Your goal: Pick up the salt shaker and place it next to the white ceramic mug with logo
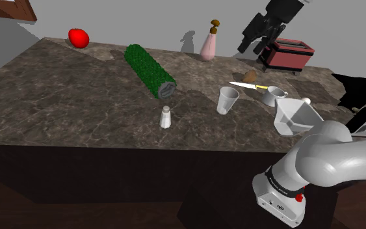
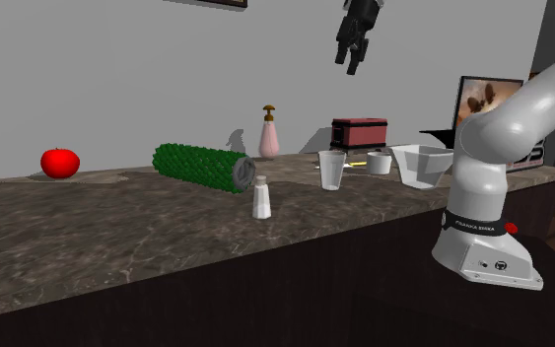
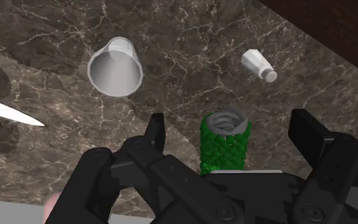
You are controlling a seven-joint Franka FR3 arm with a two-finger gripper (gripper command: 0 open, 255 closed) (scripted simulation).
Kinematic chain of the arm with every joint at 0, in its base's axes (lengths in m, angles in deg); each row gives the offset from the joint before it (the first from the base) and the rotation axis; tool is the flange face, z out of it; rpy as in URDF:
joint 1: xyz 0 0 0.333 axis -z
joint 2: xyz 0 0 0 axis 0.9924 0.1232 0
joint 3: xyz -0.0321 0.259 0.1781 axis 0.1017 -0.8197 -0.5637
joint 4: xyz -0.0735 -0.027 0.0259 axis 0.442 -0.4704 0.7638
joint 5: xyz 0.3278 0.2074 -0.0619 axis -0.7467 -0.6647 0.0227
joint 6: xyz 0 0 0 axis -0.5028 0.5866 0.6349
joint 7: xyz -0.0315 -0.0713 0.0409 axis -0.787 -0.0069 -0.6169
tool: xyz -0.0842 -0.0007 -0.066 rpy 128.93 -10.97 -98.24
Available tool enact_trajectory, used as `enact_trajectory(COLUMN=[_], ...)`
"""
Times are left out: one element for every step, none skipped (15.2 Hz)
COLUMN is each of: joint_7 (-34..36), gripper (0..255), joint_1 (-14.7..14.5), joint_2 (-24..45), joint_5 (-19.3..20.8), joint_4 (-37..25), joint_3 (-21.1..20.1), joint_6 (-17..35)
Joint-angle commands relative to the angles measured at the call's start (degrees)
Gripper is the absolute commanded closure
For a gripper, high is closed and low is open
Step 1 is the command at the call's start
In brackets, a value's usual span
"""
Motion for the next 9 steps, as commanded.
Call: enact_trajectory(joint_7=[0.0, 0.7, 1.4, 2.1, 2.9, 3.6, 4.3, 5.0, 5.7], gripper=[0, 0, 0, 0, 0, 0, 0, 0, 0], joint_1=[0.0, -0.2, -0.4, -0.6, -0.8, -0.9, -1.1, -1.3, -1.5], joint_2=[0.0, 1.4, 2.8, 4.3, 5.8, 7.3, 9.0, 10.6, 12.3], joint_5=[0.0, -0.3, -0.6, -0.9, -1.2, -1.5, -1.7, -1.9, -2.1], joint_4=[0.0, 0.3, 0.6, 0.7, 0.9, 1.0, 1.0, 0.9, 0.8], joint_3=[0.0, -0.8, -1.6, -2.3, -3.1, -3.8, -4.6, -5.3, -6.0], joint_6=[0.0, 1.0, 2.1, 3.1, 4.2, 5.2, 6.2, 7.2, 8.1])
